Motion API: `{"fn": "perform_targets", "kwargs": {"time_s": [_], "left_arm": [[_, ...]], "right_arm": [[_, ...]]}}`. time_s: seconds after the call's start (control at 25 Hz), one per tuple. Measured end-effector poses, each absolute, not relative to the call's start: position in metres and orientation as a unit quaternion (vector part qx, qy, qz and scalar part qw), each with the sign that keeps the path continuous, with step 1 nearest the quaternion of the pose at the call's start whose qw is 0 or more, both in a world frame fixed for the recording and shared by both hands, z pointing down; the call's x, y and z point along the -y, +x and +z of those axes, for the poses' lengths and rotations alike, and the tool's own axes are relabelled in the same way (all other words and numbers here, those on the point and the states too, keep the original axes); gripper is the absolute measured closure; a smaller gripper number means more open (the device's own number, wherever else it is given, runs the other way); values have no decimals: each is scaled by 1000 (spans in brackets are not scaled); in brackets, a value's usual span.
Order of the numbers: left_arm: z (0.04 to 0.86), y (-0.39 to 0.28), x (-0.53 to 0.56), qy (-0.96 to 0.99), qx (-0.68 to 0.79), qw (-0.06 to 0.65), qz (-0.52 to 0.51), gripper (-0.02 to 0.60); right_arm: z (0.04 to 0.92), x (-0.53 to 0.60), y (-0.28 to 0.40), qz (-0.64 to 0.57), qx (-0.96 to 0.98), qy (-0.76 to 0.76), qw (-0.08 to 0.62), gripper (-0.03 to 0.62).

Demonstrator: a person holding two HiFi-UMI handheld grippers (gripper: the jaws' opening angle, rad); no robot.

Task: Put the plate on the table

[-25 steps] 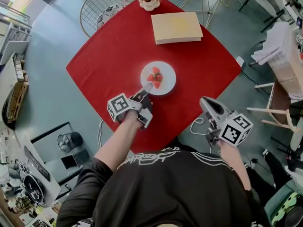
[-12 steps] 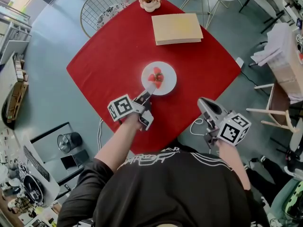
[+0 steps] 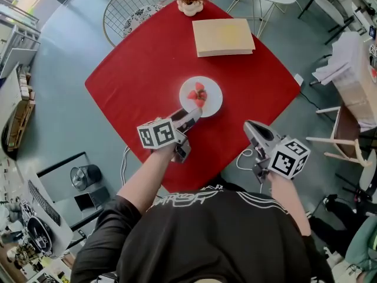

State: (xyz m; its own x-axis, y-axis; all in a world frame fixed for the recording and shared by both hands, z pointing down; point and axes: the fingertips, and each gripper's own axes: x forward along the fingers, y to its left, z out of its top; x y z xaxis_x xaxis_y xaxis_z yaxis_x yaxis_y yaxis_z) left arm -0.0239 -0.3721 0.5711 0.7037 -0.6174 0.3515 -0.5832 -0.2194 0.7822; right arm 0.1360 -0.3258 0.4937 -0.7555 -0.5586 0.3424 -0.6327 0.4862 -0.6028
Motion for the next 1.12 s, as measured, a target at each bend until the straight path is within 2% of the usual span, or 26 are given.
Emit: {"fn": "perform_targets", "kwargs": {"time_s": [0.2, 0.52, 0.88, 1.12], "left_arm": [[577, -16, 361, 832, 367, 404, 94, 268], [604, -13, 339, 869, 331, 234, 286, 261], [608, -21, 339, 859, 338, 220, 315, 265], [600, -32, 335, 852, 360, 233, 300, 298]], "right_arm": [[497, 322, 131, 378, 858, 343, 53, 586], [496, 320, 118, 375, 864, 332, 56, 586], [496, 316, 116, 378, 861, 334, 56, 586], [490, 311, 116, 373, 864, 333, 52, 586]]}}
